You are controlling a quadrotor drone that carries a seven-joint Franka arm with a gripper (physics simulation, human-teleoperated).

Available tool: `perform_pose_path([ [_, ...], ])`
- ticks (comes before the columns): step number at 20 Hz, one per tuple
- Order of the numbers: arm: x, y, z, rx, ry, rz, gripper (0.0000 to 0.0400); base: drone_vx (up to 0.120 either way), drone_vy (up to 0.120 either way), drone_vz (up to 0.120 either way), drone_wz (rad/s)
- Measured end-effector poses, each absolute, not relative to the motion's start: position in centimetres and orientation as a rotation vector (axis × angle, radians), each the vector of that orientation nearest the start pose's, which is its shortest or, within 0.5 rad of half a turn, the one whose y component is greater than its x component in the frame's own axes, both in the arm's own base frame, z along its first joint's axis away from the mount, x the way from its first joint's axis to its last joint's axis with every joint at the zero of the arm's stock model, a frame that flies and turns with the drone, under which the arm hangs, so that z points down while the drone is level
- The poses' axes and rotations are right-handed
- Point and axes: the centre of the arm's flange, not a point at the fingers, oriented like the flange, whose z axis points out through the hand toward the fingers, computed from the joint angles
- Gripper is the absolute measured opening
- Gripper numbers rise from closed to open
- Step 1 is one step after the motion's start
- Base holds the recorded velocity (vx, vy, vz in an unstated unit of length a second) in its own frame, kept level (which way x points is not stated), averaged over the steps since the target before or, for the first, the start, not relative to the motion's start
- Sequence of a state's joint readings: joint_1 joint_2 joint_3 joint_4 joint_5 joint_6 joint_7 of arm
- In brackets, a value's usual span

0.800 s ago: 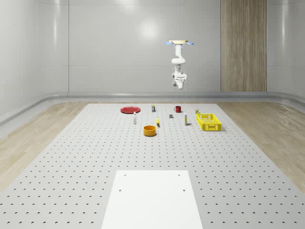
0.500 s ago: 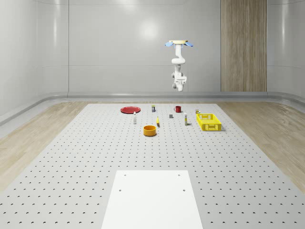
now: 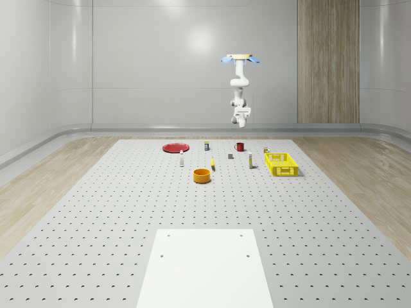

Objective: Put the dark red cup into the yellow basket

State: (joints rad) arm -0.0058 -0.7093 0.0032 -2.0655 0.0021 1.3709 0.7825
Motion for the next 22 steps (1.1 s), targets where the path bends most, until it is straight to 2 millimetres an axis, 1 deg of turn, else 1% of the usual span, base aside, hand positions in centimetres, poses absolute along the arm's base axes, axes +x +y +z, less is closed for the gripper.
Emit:
perform_pose_path([
  [8, 30.41, 0.0, 69.01, -2.895, 1.199, -0.03, 0.04, 0.12, 0.0, 0.0, 0.0],
  [9, 30.41, 0.0, 69.04, -2.895, 1.199, -0.032, 0.04, 0.12, -0.04, 0.0, 0.0],
  [14, 30.38, 0.01, 69.11, -2.894, 1.199, -0.037, 0.04, 0.12, -0.112, 0.0, 0.0],
  [22, 30.32, 0.02, 69.13, -2.893, 1.198, -0.047, 0.04, 0.12, 0.0, 0.0, 0.0],
])
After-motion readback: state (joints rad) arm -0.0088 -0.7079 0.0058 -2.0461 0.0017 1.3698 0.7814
